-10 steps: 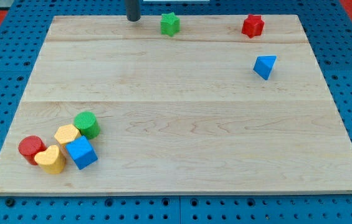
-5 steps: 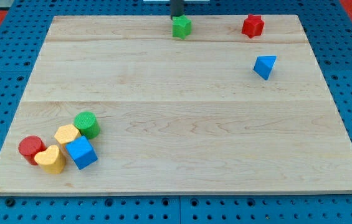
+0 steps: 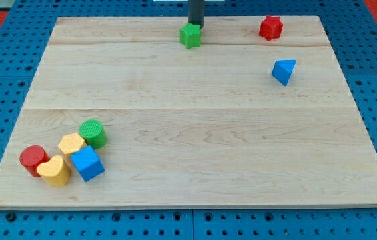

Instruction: Push the green star to green circle

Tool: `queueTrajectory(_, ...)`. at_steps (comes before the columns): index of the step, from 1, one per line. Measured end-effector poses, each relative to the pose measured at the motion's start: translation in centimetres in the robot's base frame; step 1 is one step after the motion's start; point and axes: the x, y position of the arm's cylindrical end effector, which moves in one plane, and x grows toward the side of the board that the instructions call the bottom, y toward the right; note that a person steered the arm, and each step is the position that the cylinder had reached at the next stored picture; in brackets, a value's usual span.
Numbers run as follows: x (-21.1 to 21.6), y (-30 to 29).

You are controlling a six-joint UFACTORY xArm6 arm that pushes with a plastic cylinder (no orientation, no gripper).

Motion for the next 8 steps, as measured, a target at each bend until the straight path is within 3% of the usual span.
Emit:
queueTrajectory(4, 5.5, -0.4)
queueTrajectory(8, 14.5, -0.9)
